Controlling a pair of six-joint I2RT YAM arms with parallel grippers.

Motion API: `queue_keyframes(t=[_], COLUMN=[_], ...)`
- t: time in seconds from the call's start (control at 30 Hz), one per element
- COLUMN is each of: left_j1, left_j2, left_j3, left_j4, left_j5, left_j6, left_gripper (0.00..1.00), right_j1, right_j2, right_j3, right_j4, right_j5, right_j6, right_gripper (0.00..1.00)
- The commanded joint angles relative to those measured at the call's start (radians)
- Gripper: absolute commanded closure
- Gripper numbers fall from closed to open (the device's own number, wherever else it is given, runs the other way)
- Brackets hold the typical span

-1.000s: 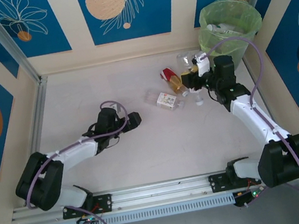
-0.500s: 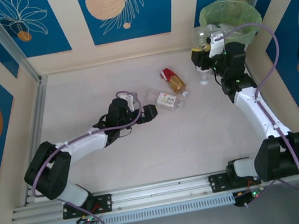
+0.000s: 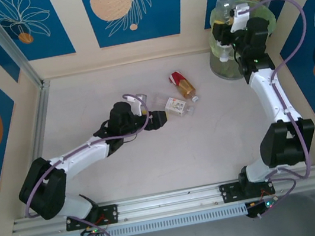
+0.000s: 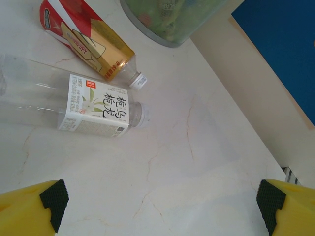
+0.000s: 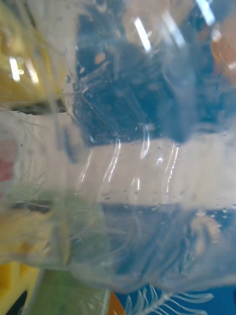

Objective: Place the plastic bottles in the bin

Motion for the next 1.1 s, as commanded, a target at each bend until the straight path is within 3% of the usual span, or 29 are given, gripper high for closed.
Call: queue_keyframes(t=[0.0,0.17,0.3,0.63,1.07], left_j1=[-0.010,-0.011,-0.010,-0.010,-0.014], left_j2=[-0.024,-0.038,-0.037,-0.017,-0.003], left_j3=[0.010,-0.008,-0.014,-0.030,-0.043], left_j4=[0.001,-0.004,-0.009,0.009,0.042], left_j5=[0.016,-0.005,-0.019,-0.016,-0.011], left_j6=[0.019,0.021,0.024,0.000,-0.042], left_gripper=[0.00,0.00,0.00,0.00,0.00], right_j1=[-0.005,-0.010,-0.006,0.043,0.101], right_j2=[0.056,0.120,0.170,0.349,0.358], right_j3=[0.089,0.152,0.183,0.263,0.194], right_j4=[0.054,0.128,0.285,0.470,0.442], right_j5=[0.118,0.182,0.308,0.359,0.437], right_j6=[-0.046,-0.014,-0.046,-0.523,-0.683], right_gripper=[0.61,0.61,0.61,0.59,0.57])
